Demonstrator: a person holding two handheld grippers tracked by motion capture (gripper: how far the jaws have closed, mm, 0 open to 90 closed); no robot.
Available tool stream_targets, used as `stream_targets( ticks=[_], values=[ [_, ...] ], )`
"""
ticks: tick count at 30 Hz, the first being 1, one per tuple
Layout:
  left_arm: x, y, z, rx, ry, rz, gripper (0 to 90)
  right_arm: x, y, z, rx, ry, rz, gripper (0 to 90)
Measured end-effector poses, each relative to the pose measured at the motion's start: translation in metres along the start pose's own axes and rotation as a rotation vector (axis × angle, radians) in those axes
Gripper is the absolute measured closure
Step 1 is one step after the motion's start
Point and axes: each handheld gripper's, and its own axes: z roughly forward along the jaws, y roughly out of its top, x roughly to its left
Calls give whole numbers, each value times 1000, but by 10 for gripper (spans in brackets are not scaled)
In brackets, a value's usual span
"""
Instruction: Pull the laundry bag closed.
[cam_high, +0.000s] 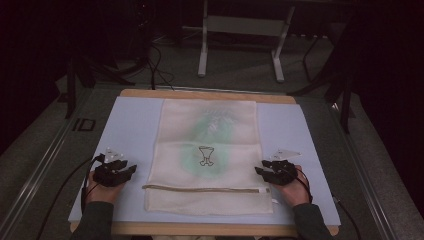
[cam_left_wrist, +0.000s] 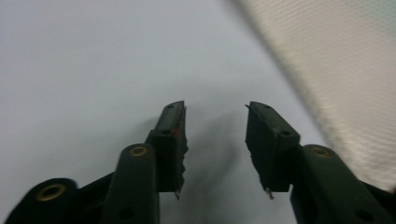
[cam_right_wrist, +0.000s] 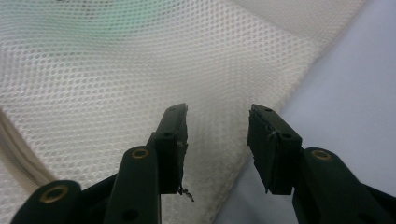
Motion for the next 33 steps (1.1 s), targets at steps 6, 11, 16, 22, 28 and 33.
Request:
stream_targets(
  ticks=[6, 11, 16, 22, 28, 33],
  values=[
    [0, 2, -3, -10, -30, 29, 591, 3, 1, 2, 12, 0, -9, 581],
    [4, 2, -4, -23, -69, 29, 622, 7, 5, -4, -10, 1, -13, 576],
    [3, 4, -3, -27, -78, 51, 612, 10, 7, -4, -13, 21, -23, 574],
    [4, 7, -1, -21, -96, 57, 616, 16, 12, -2, -9, 47, -46, 596],
    [3, 8, -2, -16, -111, 64, 637, 27, 17, 1, 7, 72, -75, 618],
    [2, 9, -4, -23, -145, 63, 683, 36, 22, 5, 13, 90, -101, 639]
  ],
)
